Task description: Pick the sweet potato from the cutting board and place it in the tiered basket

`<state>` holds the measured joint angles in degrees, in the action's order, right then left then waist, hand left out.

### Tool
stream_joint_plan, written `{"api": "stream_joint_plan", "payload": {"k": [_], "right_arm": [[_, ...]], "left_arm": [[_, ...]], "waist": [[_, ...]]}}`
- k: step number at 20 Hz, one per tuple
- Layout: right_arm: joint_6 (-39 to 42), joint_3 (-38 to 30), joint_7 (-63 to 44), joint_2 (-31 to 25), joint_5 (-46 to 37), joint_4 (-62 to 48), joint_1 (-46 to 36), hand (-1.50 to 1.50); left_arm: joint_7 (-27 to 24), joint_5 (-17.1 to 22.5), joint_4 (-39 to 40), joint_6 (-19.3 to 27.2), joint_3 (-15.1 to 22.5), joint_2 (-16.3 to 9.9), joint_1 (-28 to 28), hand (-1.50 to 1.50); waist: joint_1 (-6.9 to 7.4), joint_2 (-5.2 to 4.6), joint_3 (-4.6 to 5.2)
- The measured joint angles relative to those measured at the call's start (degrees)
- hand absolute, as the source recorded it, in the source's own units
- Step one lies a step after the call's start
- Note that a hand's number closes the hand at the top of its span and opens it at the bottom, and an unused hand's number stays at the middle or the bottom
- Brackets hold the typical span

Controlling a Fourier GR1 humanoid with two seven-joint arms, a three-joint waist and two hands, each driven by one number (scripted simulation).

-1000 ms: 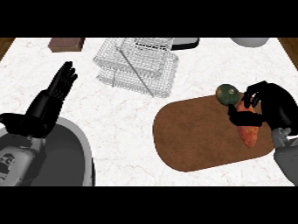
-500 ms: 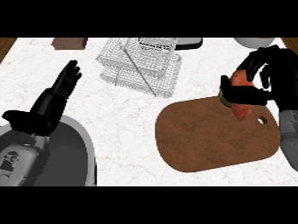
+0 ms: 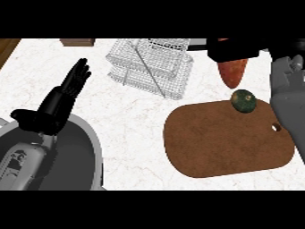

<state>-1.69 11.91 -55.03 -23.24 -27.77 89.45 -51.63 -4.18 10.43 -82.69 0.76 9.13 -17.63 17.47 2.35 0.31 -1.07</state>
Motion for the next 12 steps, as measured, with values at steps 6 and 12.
{"api": "stream_joint_plan", "payload": {"k": [6,12], "right_arm": [[0.0,-1.6,-0.3,4.4,-0.1,-12.3,-10.5,1.50],[-0.9,-2.0,1.5,9.1,-0.8,-25.0,-18.1,1.50]], "left_arm": [[1.2,-0.6,-0.2,-0.2,0.2,1.0,1.0,0.00],[0.7,-0.8,0.2,-0.9,-0.2,1.8,1.5,0.00]], "waist": [[1.04,-0.43,0.07],[1.75,-0.89,0.16]]}}
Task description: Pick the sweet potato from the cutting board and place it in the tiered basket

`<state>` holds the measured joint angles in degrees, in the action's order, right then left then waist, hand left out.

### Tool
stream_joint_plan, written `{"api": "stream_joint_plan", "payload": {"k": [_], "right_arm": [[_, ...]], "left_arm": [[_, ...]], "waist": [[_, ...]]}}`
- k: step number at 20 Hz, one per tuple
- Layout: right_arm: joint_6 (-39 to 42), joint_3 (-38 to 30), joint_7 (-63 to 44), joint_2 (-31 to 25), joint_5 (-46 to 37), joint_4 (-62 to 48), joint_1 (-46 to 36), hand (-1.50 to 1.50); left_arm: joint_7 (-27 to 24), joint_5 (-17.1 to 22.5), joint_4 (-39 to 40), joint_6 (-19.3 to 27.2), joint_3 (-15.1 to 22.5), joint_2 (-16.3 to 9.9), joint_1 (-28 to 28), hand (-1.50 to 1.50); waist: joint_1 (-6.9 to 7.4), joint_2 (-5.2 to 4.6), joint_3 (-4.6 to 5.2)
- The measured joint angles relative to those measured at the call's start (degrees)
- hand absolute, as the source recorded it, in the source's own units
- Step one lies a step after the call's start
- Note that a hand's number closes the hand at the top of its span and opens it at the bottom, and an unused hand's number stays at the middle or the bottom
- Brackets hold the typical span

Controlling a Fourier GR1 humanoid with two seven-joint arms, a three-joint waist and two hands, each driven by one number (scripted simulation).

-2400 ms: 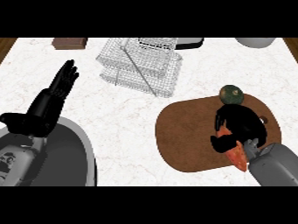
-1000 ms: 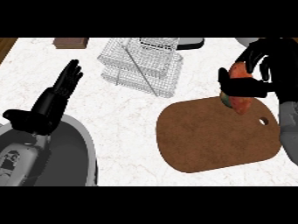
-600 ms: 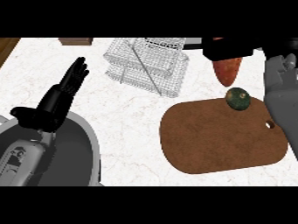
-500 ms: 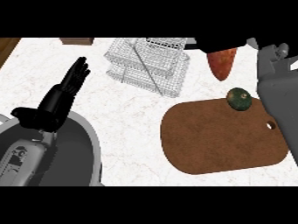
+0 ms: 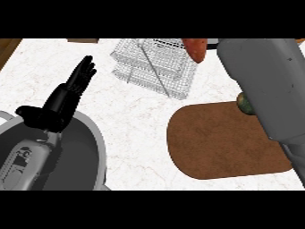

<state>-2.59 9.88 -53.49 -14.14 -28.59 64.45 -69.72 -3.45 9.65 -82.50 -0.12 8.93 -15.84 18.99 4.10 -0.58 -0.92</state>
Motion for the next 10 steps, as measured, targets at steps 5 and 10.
{"api": "stream_joint_plan", "payload": {"k": [5,10], "right_arm": [[-2.5,-0.8,3.9,3.4,-0.7,-9.9,-4.2,1.50],[-5.9,-2.6,8.3,6.3,-0.5,-18.1,-7.1,1.50]], "left_arm": [[-0.2,-0.7,0.3,-0.4,0.2,0.6,0.8,0.00],[-0.3,-1.0,0.0,-0.8,0.2,1.0,0.9,0.00]], "waist": [[0.60,-0.42,-0.03],[1.04,-0.61,-0.02]]}}
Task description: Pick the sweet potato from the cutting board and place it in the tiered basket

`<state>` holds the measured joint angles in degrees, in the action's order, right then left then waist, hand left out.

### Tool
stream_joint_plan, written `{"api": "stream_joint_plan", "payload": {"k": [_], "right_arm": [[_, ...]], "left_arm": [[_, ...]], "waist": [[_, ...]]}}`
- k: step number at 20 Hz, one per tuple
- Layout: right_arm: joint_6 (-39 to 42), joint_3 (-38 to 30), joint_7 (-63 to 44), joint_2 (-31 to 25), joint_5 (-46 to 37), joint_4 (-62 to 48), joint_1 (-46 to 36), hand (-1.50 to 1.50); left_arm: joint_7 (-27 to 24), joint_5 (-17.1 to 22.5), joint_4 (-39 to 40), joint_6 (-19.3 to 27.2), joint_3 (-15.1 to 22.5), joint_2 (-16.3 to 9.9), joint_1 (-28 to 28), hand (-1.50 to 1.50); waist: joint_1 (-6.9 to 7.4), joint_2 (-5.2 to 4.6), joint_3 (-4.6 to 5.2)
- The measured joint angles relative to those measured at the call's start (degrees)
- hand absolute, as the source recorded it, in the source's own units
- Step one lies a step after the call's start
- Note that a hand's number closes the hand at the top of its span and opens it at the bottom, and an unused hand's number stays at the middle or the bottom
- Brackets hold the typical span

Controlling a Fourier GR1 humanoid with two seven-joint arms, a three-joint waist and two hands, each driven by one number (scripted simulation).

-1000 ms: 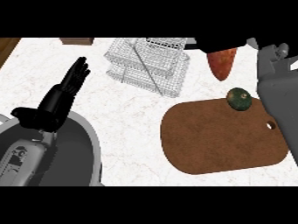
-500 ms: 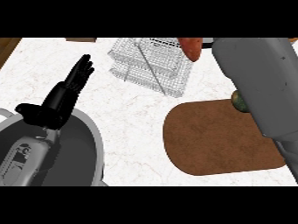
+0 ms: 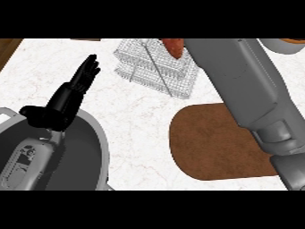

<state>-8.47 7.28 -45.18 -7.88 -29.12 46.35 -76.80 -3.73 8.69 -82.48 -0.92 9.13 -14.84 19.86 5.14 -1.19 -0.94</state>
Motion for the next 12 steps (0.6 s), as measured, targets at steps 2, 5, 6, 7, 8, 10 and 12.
{"api": "stream_joint_plan", "payload": {"k": [2,5,6,7,8,10,12], "right_arm": [[-1.6,-1.0,1.4,1.6,0.5,-2.5,-1.1,1.50],[-3.5,-3.1,2.6,3.4,1.7,-5.8,-3.2,1.50],[-4.0,-3.7,3.3,4.0,2.2,-7.0,-3.4,1.50],[-4.3,-4.7,3.8,4.3,3.0,-8.0,-3.6,1.50],[-4.7,-6.1,3.5,4.9,4.1,-9.0,-3.9,1.50],[-6.1,-8.9,2.4,5.9,6.5,-10.8,-4.4,-1.50],[-7.1,-11.6,1.1,6.5,8.8,-12.5,-5.4,-1.50]], "left_arm": [[0.2,-0.2,0.0,-0.1,0.0,0.0,0.0,0.00],[0.5,-0.2,0.0,-0.5,-0.1,0.0,-0.1,0.00],[0.5,-0.4,0.0,-0.4,-0.1,0.1,-0.2,0.00],[0.3,-0.3,-0.2,-0.5,-0.3,0.1,-0.4,0.00],[0.3,-0.7,-0.2,-0.3,-0.2,0.1,-0.4,0.00],[0.6,-0.7,-0.2,-0.5,-0.2,0.0,-0.3,0.00],[0.7,-0.7,-0.4,-0.5,-0.3,0.2,-0.4,0.00]], "waist": [[0.09,-0.05,-0.01],[-0.07,0.05,-0.04],[-0.11,0.05,-0.07],[-0.15,0.07,-0.05],[-0.21,0.05,-0.10],[-0.23,-0.01,-0.15],[-0.18,0.02,-0.11]]}}
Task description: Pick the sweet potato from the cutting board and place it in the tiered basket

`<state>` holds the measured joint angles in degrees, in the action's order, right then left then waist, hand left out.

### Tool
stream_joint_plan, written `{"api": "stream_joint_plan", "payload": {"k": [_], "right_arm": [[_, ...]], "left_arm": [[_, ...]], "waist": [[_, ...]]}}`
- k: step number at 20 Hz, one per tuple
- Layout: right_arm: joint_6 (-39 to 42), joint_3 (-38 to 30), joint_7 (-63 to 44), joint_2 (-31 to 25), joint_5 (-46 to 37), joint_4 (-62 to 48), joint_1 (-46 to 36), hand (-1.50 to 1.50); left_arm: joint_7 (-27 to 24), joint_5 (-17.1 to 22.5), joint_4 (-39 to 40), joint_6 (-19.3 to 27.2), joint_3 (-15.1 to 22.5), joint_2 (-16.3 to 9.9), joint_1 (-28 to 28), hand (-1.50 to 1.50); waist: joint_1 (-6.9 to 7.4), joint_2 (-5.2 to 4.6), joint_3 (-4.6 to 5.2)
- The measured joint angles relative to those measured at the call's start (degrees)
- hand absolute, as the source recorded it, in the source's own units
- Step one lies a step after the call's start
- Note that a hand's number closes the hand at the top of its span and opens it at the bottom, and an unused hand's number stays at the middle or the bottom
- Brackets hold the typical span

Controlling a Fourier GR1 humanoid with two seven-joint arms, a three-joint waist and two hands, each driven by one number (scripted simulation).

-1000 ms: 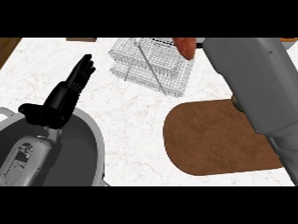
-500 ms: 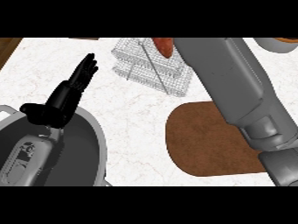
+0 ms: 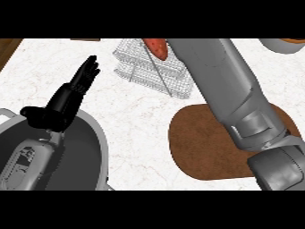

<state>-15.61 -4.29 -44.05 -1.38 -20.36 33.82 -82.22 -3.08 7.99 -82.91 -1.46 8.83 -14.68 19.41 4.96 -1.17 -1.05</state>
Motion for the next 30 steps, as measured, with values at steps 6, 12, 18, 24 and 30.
{"api": "stream_joint_plan", "payload": {"k": [6,12,18,24,30], "right_arm": [[-3.6,-5.4,2.0,0.7,4.1,-3.0,-1.9,-1.50],[-13.8,-5.1,3.9,-1.1,0.0,-5.3,-3.6,-1.50],[-22.8,-4.2,4.7,-7.9,-5.1,-5.3,-2.4,-1.50],[-26.3,-6.8,9.4,-12.5,-3.4,1.4,3.0,-1.50],[-20.3,-9.3,12.1,-18.1,1.2,10.8,11.6,-1.50]], "left_arm": [[0.0,0.0,-0.3,-0.3,-0.5,0.0,-0.8,0.00],[0.8,-0.3,-0.5,-0.1,-1.1,-0.2,-1.6,0.00],[0.6,-0.3,-1.5,0.3,-2.2,-0.5,-3.7,0.00],[0.3,-0.2,-1.6,0.6,-3.3,-0.8,-5.5,0.00],[0.0,0.2,-2.3,0.2,-4.8,-1.4,-7.7,0.00]], "waist": [[-0.67,0.28,-0.07],[-1.76,0.62,-0.10],[-3.63,1.32,-0.14],[-5.77,2.06,-0.41],[-7.98,2.87,-0.46]]}}
